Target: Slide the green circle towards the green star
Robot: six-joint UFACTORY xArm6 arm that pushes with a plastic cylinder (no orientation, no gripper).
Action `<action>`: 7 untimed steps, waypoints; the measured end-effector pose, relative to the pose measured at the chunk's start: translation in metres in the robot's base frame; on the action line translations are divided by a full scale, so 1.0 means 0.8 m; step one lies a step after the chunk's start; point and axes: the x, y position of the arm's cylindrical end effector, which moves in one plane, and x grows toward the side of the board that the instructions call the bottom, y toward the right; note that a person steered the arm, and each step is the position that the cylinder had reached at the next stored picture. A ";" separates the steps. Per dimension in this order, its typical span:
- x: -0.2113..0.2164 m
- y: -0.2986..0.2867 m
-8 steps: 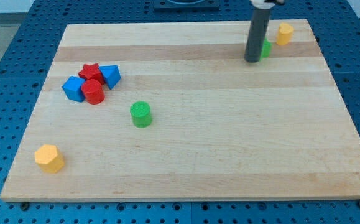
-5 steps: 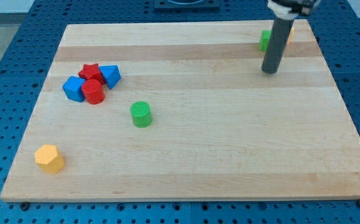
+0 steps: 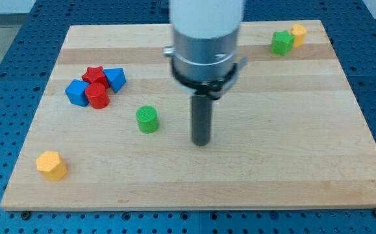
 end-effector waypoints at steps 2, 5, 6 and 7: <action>0.008 -0.108; -0.077 -0.105; -0.097 -0.073; -0.097 -0.034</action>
